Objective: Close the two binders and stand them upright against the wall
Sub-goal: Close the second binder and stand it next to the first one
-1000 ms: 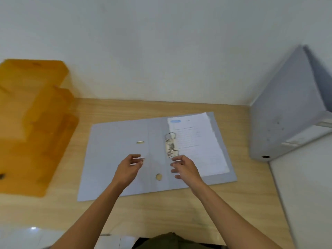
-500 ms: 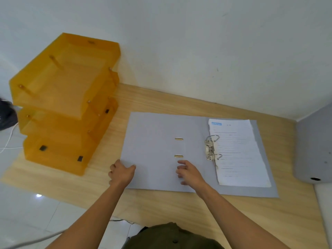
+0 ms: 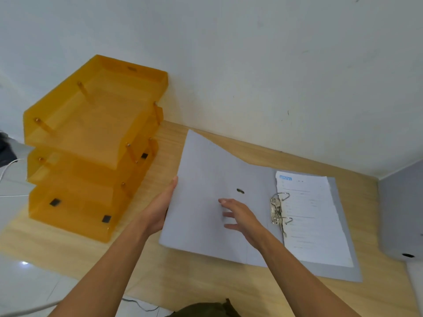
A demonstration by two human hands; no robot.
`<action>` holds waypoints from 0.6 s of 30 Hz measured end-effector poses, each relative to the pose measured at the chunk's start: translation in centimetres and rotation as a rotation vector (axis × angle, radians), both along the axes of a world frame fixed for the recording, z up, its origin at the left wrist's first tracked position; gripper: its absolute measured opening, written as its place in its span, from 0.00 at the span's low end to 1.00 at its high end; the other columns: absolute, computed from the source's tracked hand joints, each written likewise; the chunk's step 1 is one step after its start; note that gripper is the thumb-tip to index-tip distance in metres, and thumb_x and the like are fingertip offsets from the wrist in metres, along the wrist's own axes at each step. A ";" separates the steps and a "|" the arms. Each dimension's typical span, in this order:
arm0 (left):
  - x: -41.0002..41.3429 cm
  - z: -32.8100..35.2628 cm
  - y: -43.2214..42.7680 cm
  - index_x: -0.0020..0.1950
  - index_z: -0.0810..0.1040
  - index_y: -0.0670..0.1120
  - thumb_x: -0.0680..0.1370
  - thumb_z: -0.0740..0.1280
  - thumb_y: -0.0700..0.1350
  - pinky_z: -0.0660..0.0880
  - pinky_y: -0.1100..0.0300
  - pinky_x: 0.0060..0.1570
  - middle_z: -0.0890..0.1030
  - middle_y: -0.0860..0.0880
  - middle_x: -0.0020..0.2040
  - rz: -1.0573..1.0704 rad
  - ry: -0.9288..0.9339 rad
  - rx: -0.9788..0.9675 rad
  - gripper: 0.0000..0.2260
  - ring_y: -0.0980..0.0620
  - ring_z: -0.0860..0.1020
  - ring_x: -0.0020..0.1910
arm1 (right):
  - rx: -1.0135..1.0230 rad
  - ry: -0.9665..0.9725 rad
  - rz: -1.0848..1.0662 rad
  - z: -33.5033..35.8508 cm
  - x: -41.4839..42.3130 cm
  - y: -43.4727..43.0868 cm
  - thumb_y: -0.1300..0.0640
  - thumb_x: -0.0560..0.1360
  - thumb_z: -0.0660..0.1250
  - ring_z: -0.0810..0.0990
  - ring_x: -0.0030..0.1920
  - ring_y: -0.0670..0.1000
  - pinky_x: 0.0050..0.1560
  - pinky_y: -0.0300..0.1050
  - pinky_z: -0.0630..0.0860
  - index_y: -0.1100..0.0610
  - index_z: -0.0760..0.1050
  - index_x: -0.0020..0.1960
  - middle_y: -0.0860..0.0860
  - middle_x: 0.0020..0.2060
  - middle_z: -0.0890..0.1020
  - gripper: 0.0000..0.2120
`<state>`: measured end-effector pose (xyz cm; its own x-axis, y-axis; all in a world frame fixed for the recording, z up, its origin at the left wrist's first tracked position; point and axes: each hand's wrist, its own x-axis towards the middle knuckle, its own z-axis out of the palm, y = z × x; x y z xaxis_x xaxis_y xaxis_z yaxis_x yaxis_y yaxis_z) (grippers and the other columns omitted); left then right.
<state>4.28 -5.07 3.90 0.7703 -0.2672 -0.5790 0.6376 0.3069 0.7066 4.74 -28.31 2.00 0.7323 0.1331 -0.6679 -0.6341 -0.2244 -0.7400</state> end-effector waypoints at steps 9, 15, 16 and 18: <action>1.8 3.2 -7.9 0.61 0.82 0.51 0.84 0.47 0.63 0.80 0.55 0.46 0.89 0.49 0.50 -0.034 -0.044 -0.062 0.28 0.51 0.87 0.46 | 0.076 -0.150 -0.013 7.5 1.2 -0.6 0.43 0.81 0.62 0.79 0.63 0.51 0.62 0.54 0.80 0.48 0.79 0.64 0.46 0.63 0.79 0.17; 0.9 3.9 -14.5 0.72 0.74 0.61 0.79 0.52 0.71 0.73 0.45 0.69 0.79 0.52 0.71 -0.261 -0.158 0.058 0.28 0.52 0.77 0.69 | 0.067 -0.200 -0.050 10.6 0.7 -5.5 0.40 0.79 0.63 0.82 0.62 0.52 0.64 0.57 0.80 0.51 0.76 0.67 0.47 0.63 0.81 0.22; 0.9 3.9 -15.6 0.75 0.69 0.65 0.76 0.52 0.74 0.68 0.41 0.73 0.75 0.55 0.75 -0.307 -0.163 0.075 0.30 0.52 0.73 0.74 | 0.068 -0.204 -0.065 10.9 0.5 -6.6 0.39 0.79 0.64 0.82 0.62 0.52 0.63 0.56 0.80 0.51 0.77 0.67 0.48 0.63 0.82 0.23; 0.8 4.1 -18.0 0.80 0.55 0.69 0.75 0.53 0.75 0.62 0.40 0.76 0.61 0.60 0.82 -0.377 -0.187 0.142 0.34 0.53 0.62 0.80 | 0.076 -0.209 -0.097 11.3 -0.2 -9.3 0.38 0.76 0.66 0.83 0.62 0.53 0.63 0.56 0.80 0.51 0.77 0.68 0.49 0.62 0.83 0.26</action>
<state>5.13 -23.08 8.02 0.7294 -0.4772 -0.4902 0.5435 -0.0310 0.8389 4.57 -37.59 13.33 0.8655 0.0994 -0.4910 -0.4810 -0.1089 -0.8699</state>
